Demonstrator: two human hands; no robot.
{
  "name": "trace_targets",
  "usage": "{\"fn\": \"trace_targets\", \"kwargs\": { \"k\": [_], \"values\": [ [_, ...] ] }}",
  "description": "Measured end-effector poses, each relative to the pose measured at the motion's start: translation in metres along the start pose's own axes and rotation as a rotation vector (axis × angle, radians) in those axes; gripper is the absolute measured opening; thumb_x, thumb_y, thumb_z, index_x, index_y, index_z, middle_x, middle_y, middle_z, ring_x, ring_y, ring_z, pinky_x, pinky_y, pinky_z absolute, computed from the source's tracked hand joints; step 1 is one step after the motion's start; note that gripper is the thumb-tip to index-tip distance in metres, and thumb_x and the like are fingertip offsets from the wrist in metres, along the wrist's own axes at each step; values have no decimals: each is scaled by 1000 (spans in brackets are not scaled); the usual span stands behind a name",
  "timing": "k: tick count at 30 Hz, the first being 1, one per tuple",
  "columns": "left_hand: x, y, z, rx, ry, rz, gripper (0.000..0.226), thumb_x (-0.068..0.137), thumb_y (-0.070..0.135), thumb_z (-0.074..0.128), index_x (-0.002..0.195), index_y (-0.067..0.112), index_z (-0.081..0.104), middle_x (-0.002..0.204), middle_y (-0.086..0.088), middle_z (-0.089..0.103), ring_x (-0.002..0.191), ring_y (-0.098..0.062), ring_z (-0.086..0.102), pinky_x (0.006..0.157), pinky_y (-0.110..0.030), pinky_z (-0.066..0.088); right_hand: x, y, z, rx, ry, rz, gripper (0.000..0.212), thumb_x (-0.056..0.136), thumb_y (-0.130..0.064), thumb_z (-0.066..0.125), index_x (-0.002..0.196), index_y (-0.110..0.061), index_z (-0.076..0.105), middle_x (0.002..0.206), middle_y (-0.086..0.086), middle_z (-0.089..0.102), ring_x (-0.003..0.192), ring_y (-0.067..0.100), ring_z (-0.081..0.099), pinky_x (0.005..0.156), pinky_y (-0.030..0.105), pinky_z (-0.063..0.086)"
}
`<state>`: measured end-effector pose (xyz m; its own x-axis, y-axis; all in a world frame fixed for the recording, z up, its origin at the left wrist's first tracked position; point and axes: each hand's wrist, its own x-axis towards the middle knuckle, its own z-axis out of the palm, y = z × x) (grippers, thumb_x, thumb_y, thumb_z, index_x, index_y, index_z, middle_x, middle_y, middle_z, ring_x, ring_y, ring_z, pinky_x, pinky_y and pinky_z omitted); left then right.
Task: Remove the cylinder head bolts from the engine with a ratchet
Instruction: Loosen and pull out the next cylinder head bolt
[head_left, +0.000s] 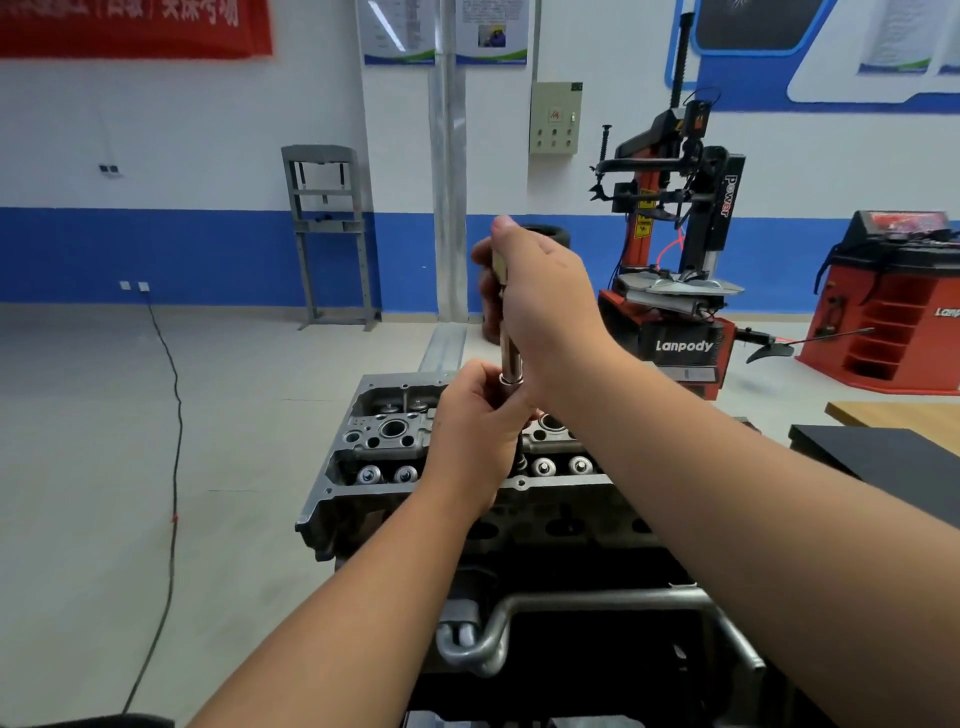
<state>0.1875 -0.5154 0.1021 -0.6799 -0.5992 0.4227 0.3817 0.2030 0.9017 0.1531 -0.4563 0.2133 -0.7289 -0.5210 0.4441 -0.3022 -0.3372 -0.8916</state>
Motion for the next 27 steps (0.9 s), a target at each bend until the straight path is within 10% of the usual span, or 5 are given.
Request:
{"fn": "trace_targets", "kwargs": {
  "k": [3, 7, 14, 23, 27],
  "values": [
    [-3, 1, -2, -9, -21, -19, 42, 72, 45, 80, 97, 14, 66, 83, -12, 69, 75, -20, 60, 78, -55, 57, 3, -5, -5, 133, -153, 97, 39, 97, -30, 45, 60, -18, 48, 46, -5, 37, 40, 14, 29, 47, 27, 26],
    [-2, 0, -5, -107, -140, -44, 19, 95, 33, 68, 101, 16, 72, 87, 0, 75, 82, -13, 70, 80, -26, 58, 11, -13, -22, 180, -386, 200, 42, 96, -30, 44, 56, -19, 39, 46, -5, 27, 43, 15, 20, 47, 25, 21],
    [3, 3, -5, -233, -97, -111, 29, 79, 26, 84, 94, 9, 66, 76, -1, 73, 72, -13, 69, 75, -28, 58, 4, -14, -7, -87, 2, 86, 23, 99, -31, 53, 82, -17, 60, 63, -3, 59, 49, 12, 52, 52, 25, 44],
    [0, 2, -8, -203, -141, -101, 4, 95, 9, 72, 97, 12, 72, 81, -2, 72, 77, -14, 68, 80, -27, 57, 12, -14, -19, 139, -441, 201, 44, 96, -32, 50, 54, -21, 43, 48, -5, 27, 44, 15, 22, 48, 27, 25],
    [5, 4, -10, -305, -153, -168, 9, 87, 2, 77, 90, 11, 74, 78, -5, 73, 73, -16, 68, 75, -28, 58, 6, -13, -12, -40, -170, 94, 32, 96, -25, 55, 67, -16, 44, 55, 1, 38, 49, 19, 31, 53, 33, 33]
  ]
}}
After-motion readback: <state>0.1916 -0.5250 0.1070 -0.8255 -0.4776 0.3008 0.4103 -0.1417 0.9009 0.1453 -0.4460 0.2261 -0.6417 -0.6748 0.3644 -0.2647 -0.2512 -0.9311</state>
